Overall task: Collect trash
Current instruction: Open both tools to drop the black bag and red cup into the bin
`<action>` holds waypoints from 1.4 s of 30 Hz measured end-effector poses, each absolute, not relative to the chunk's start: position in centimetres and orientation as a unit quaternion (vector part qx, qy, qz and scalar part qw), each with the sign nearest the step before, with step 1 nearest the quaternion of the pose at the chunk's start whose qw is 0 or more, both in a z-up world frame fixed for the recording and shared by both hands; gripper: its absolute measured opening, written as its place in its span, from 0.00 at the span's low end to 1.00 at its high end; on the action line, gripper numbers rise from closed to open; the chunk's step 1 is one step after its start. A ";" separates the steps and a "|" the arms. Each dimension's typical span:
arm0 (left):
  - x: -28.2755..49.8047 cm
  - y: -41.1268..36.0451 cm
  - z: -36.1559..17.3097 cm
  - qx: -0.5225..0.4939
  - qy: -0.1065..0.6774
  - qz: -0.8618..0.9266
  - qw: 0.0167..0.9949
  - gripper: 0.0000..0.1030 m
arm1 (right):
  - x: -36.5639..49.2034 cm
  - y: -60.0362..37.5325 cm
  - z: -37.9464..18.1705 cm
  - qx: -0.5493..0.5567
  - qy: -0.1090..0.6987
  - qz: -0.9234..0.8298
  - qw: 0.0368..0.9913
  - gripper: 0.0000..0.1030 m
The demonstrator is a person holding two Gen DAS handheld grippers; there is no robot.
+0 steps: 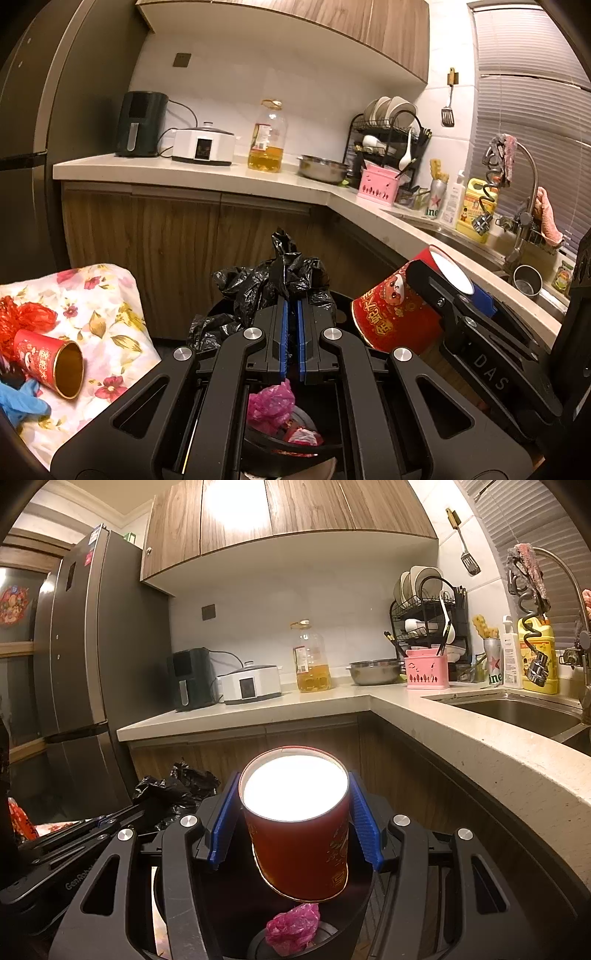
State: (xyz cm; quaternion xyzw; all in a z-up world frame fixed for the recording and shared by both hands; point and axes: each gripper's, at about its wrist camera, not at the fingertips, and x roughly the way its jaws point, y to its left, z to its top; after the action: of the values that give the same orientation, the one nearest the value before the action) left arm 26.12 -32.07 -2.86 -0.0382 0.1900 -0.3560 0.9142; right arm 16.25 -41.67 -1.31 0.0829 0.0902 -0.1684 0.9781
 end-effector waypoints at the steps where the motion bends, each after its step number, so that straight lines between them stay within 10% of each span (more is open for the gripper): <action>1: 26.2 -32.1 -2.9 -0.038 0.190 -0.355 0.914 0.03 | 16.3 -41.7 -1.4 0.082 0.091 -0.168 0.978 0.54; 20: 26.8 -32.6 -4.1 -0.039 0.210 -0.360 0.908 0.04 | 17.0 -42.3 -1.9 0.093 0.099 -0.156 0.978 0.63; 31: 26.8 -31.5 -4.7 -0.048 0.218 -0.337 0.915 0.56 | 16.0 -42.5 -1.7 0.101 0.095 -0.168 0.976 0.66; 42: 24.0 -26.1 -3.2 -0.057 0.188 -0.259 0.946 0.74 | 14.8 -40.0 -1.6 0.103 0.093 -0.155 0.978 0.72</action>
State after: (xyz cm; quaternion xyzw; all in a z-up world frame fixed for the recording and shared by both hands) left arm 24.02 -26.07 -3.17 -0.0570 0.1881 -0.2586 0.9458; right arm 14.78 -40.02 -1.61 0.1034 0.0933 -0.1548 0.9781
